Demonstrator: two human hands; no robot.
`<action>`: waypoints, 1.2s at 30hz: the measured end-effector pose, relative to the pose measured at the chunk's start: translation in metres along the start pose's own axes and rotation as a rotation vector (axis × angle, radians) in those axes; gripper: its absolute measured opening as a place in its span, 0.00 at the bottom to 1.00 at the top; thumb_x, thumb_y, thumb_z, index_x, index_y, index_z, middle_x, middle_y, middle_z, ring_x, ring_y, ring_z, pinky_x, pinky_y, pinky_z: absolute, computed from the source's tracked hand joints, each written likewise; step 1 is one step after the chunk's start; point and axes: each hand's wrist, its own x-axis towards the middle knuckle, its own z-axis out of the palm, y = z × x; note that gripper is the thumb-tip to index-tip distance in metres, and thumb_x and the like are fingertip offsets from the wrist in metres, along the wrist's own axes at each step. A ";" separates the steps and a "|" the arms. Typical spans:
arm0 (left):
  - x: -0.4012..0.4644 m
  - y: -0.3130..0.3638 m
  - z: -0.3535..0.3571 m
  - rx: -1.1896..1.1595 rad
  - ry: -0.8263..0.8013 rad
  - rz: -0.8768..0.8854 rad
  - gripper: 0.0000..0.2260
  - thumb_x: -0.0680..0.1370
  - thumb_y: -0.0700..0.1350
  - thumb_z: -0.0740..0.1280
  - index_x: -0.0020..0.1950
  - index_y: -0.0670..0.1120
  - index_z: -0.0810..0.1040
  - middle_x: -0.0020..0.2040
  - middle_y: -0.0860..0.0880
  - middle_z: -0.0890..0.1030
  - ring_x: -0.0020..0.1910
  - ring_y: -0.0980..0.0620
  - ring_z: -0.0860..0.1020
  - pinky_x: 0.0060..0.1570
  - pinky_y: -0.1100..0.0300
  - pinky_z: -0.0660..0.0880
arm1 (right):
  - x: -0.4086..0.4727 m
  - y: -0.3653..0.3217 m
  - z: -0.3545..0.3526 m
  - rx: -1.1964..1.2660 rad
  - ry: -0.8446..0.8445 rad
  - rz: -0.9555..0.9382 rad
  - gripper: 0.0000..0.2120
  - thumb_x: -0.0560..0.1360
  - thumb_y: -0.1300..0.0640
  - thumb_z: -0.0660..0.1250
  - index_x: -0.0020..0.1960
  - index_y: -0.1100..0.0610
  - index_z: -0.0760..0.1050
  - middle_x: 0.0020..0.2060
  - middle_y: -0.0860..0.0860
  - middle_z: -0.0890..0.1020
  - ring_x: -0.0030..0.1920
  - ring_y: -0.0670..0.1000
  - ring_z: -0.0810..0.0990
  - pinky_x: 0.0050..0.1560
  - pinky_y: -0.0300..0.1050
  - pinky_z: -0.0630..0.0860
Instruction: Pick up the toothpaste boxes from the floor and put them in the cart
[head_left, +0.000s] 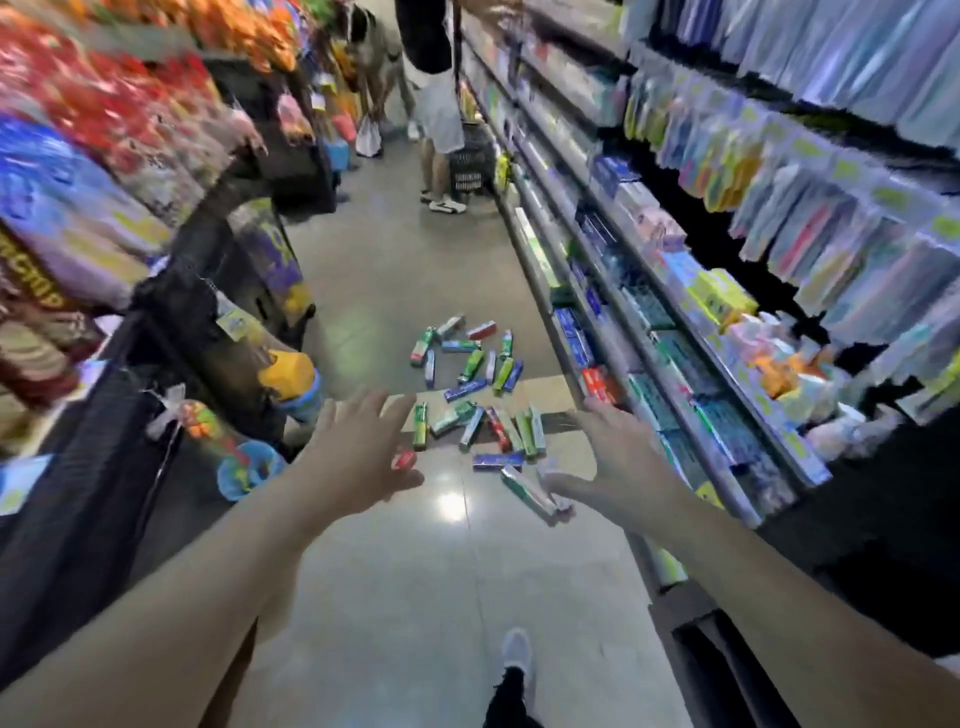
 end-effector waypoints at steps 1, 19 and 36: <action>0.015 -0.006 -0.004 -0.048 0.016 0.004 0.38 0.73 0.65 0.67 0.77 0.50 0.60 0.74 0.46 0.64 0.73 0.44 0.64 0.69 0.47 0.65 | 0.022 0.003 0.004 0.052 -0.010 -0.010 0.38 0.72 0.32 0.66 0.74 0.51 0.65 0.74 0.52 0.64 0.74 0.53 0.61 0.73 0.54 0.60; 0.317 -0.152 0.118 -0.257 -0.387 -0.235 0.33 0.76 0.66 0.61 0.76 0.50 0.62 0.72 0.48 0.68 0.69 0.47 0.68 0.60 0.51 0.68 | 0.393 0.012 0.145 -0.110 -0.407 0.053 0.27 0.74 0.36 0.63 0.64 0.53 0.71 0.61 0.53 0.75 0.59 0.56 0.76 0.57 0.51 0.73; 0.572 -0.269 0.517 -0.269 -0.659 -0.231 0.31 0.75 0.63 0.64 0.72 0.48 0.63 0.68 0.44 0.70 0.65 0.43 0.71 0.62 0.48 0.71 | 0.647 0.127 0.501 -0.176 -0.514 0.211 0.29 0.73 0.40 0.68 0.67 0.55 0.69 0.62 0.55 0.74 0.61 0.56 0.75 0.59 0.50 0.74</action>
